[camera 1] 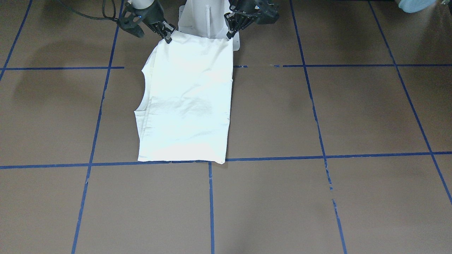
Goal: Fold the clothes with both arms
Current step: 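Lift the near edge with both grippers and fold it onto the far half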
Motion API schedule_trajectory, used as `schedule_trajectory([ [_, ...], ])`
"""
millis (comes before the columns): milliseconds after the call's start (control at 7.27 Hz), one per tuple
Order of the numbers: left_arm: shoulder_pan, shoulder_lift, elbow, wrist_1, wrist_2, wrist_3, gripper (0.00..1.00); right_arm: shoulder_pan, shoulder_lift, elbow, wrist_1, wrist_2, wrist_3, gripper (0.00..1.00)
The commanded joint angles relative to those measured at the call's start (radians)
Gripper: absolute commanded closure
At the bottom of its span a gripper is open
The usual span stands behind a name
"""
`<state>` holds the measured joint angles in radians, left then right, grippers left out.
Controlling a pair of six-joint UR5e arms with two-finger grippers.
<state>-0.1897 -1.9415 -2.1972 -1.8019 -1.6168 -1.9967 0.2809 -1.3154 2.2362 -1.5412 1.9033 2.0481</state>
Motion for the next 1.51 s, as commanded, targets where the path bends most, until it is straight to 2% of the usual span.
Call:
schedule_trajectory([
  [0,-0.114,-0.143,0.106,0.065,-0.003,0.076,1.00,0.082,0.007,-0.038,0.004,0.002,-0.003,1.00],
  [275,-0.160,-0.193,0.199,0.055,0.003,0.157,1.00,0.197,0.040,-0.120,0.013,0.063,-0.008,1.00],
  [413,-0.198,-0.255,0.287,0.053,0.003,0.188,1.00,0.246,0.083,-0.203,0.041,0.080,-0.019,1.00],
  [825,-0.257,-0.307,0.436,-0.013,0.005,0.263,1.00,0.360,0.184,-0.390,0.055,0.106,-0.122,1.00],
  [963,-0.275,-0.339,0.491,-0.026,0.003,0.275,1.00,0.389,0.221,-0.461,0.055,0.137,-0.161,1.00],
  [1238,-0.306,-0.378,0.600,-0.100,0.005,0.280,1.00,0.426,0.286,-0.565,0.055,0.138,-0.212,1.00],
  [1376,-0.324,-0.382,0.616,-0.109,0.003,0.298,1.00,0.446,0.326,-0.622,0.055,0.141,-0.230,1.00],
])
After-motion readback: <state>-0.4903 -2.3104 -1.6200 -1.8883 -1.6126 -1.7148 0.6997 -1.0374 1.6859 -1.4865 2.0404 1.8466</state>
